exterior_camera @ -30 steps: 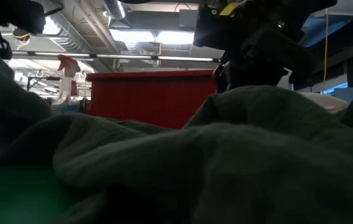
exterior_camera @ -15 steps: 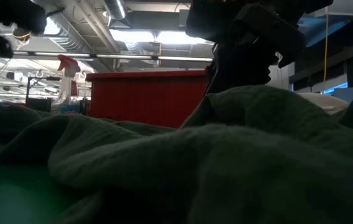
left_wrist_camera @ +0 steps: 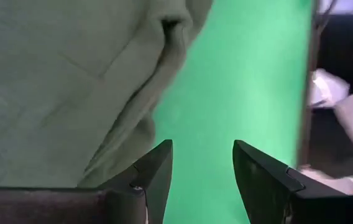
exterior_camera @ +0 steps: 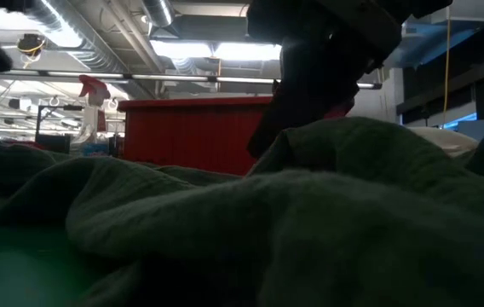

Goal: Fold Laundry from Bin
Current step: Fold the green polo shirt

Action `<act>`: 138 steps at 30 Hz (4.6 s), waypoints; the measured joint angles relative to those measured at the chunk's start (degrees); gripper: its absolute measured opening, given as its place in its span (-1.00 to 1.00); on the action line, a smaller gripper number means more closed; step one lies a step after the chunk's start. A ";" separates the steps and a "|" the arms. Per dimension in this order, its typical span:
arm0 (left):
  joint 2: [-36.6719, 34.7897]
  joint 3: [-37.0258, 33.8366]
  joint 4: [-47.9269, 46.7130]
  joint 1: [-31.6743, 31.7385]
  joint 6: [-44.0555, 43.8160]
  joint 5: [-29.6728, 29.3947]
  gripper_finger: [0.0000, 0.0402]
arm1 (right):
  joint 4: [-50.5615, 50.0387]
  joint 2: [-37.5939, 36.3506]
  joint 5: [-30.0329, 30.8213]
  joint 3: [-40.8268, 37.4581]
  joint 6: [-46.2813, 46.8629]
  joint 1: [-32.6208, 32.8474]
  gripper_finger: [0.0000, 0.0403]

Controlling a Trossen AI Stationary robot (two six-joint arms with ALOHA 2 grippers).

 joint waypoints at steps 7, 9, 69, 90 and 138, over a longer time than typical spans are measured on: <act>4.69 -2.51 -0.70 -7.02 -3.13 -1.15 -0.19 | -0.26 0.00 1.10 0.00 -0.84 0.00 0.07; 6.04 -3.25 -0.57 -8.26 -4.54 -0.80 -0.19 | -0.21 0.00 1.30 0.00 -1.14 0.00 0.07; 19.91 7.39 -13.73 -10.84 -4.59 -16.67 -0.99 | 1.67 0.04 3.06 -0.02 -2.37 0.00 0.07; 19.95 -10.29 -9.56 -13.63 -24.19 -23.60 -0.07 | 2.63 0.04 3.00 -0.04 -0.84 0.00 0.07; 3.87 5.47 -0.44 -13.26 -4.26 6.75 -1.00 | -3.03 7.15 4.04 0.20 8.25 -6.99 0.07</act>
